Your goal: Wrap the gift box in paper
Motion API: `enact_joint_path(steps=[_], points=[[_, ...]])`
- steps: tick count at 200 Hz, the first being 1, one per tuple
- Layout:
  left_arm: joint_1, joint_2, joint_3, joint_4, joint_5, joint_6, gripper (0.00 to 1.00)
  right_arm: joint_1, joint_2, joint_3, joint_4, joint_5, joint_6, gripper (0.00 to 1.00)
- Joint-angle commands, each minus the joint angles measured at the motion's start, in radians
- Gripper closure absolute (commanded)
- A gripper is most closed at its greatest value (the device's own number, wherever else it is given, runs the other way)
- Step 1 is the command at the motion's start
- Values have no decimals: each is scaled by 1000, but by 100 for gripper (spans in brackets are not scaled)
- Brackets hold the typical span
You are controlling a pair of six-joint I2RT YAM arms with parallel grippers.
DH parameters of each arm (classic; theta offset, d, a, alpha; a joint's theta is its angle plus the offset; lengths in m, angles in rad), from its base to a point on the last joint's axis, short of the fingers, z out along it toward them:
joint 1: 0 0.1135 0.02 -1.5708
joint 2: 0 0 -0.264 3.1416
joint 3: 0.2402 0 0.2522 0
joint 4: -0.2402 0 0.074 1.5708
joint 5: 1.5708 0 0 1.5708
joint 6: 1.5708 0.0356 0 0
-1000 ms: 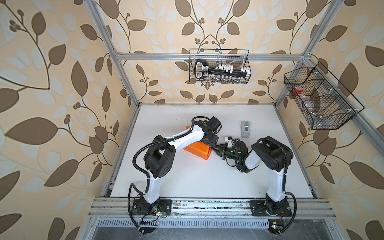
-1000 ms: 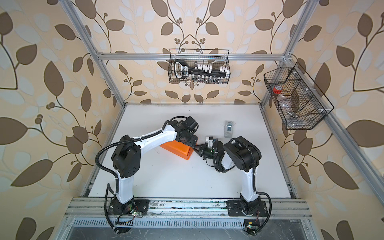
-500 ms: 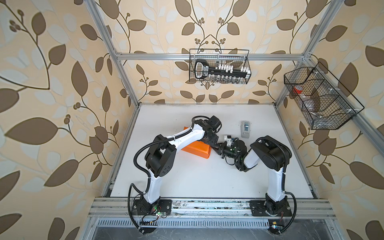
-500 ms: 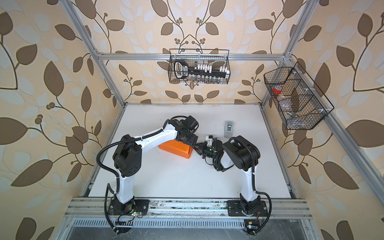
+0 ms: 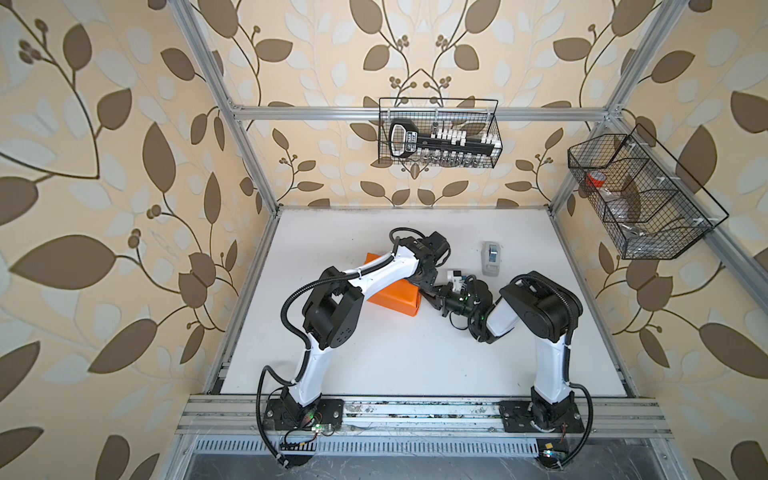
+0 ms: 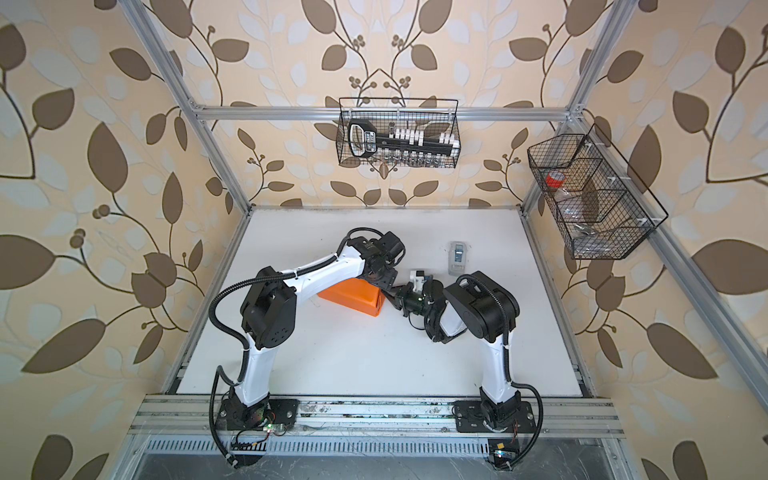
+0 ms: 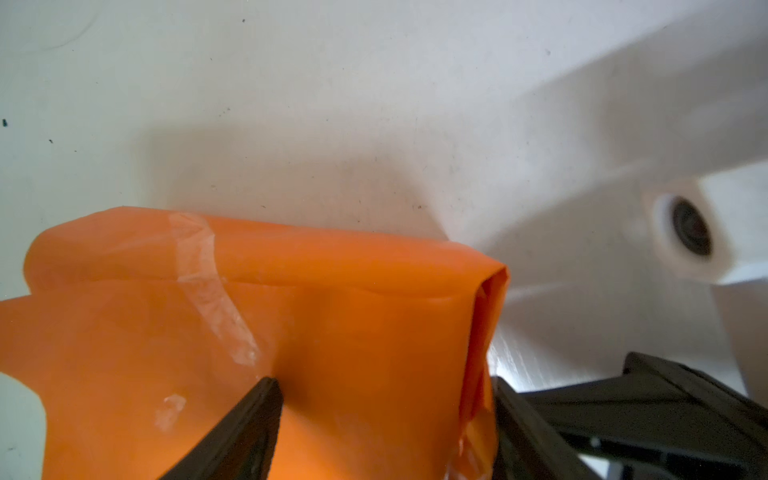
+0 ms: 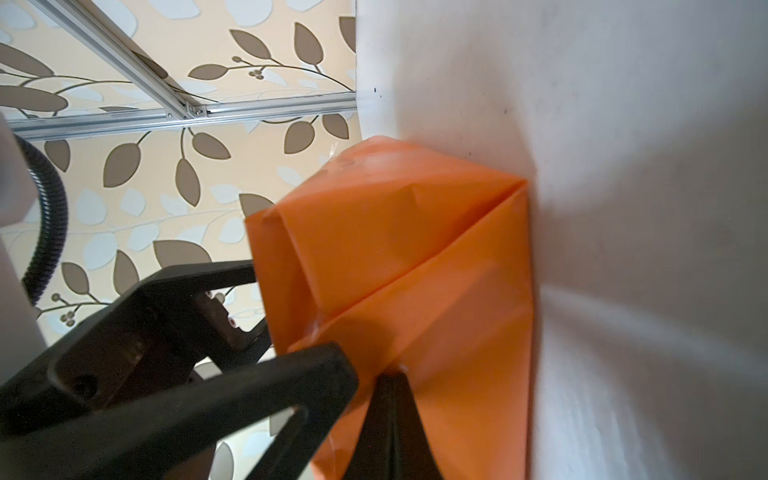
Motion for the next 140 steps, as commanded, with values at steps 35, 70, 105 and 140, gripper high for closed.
enact_joint_path(steps=[35, 70, 105, 140], points=[[-19, 96, 62, -103, -128, -8, 31, 16, 23, 21, 46, 11, 39, 100], [-19, 78, 24, -81, -130, -25, 38, 20, 22, 27, 44, 9, 38, 100], [-19, 76, 18, -78, -101, -28, 45, 20, 11, 25, 40, 7, 33, 100], [-19, 52, 17, -75, -83, -25, 37, -7, -28, -22, 28, 1, 12, 100]])
